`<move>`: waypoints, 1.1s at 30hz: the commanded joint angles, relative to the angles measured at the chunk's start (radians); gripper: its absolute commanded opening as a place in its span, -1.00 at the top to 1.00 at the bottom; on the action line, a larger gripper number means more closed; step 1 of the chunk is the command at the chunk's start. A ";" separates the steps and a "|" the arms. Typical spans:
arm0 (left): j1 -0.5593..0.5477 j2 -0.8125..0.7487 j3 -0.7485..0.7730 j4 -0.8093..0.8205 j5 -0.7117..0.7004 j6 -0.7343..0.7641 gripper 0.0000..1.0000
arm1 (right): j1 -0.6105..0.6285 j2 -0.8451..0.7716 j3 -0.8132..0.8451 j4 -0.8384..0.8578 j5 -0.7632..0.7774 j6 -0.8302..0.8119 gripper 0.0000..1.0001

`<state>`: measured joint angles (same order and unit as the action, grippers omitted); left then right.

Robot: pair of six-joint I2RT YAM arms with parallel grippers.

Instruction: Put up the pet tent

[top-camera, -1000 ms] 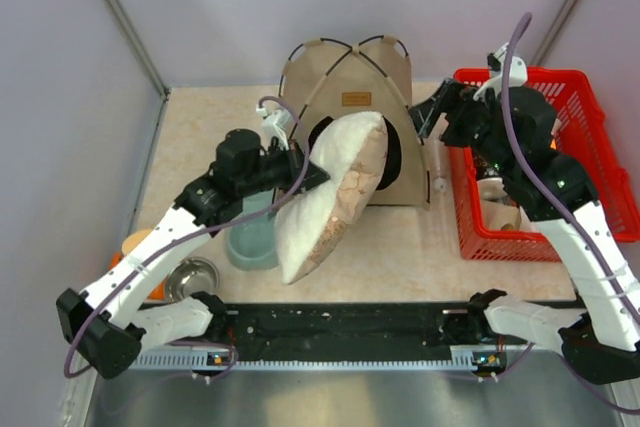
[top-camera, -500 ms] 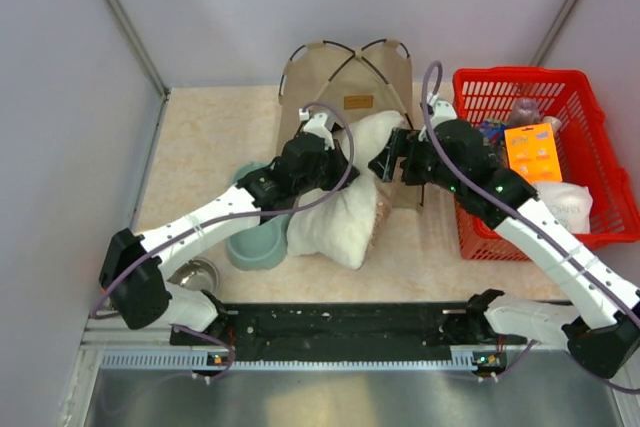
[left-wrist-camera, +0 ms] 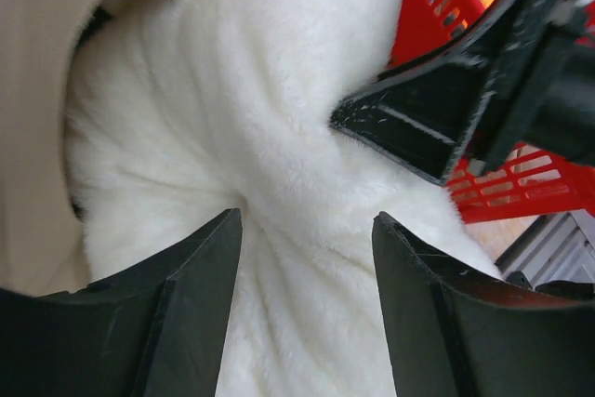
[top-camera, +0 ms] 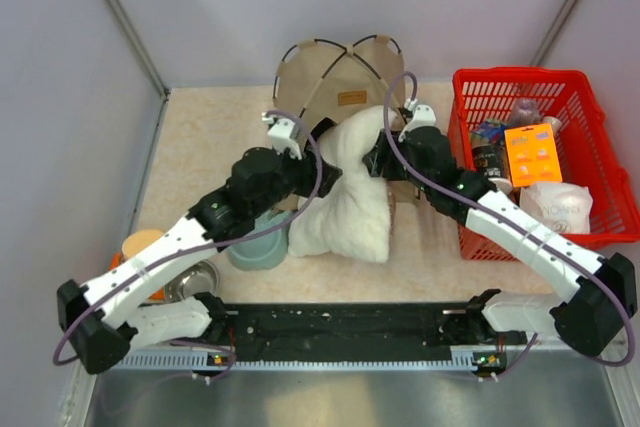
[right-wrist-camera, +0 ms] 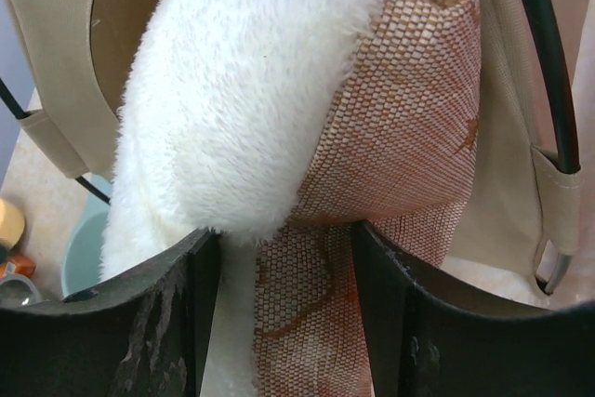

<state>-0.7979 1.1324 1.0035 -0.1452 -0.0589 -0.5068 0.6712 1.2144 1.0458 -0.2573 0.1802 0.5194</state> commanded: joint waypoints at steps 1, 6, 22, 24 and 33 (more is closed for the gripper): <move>0.019 -0.153 -0.002 -0.062 -0.163 0.135 -0.27 | 0.011 0.008 -0.038 0.145 -0.011 -0.070 -0.14; 0.077 -0.175 0.000 -0.125 -0.234 0.205 -0.30 | 0.011 0.022 -0.021 0.158 -0.068 -0.133 -0.15; 0.428 0.096 -0.051 0.059 0.379 0.355 -0.06 | 0.016 0.105 0.017 0.184 -0.346 -0.308 -0.22; 0.431 0.102 -0.063 0.087 0.387 0.349 0.32 | 0.019 0.140 0.028 0.210 -0.346 -0.323 -0.18; 0.439 0.127 -0.042 0.081 0.447 0.387 1.00 | 0.018 0.376 0.111 0.277 -0.061 -0.260 0.05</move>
<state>-0.3592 1.2564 0.9394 -0.1257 0.2863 -0.1001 0.6724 1.4876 1.1244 -0.0212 -0.0307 0.2276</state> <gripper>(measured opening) 0.078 0.491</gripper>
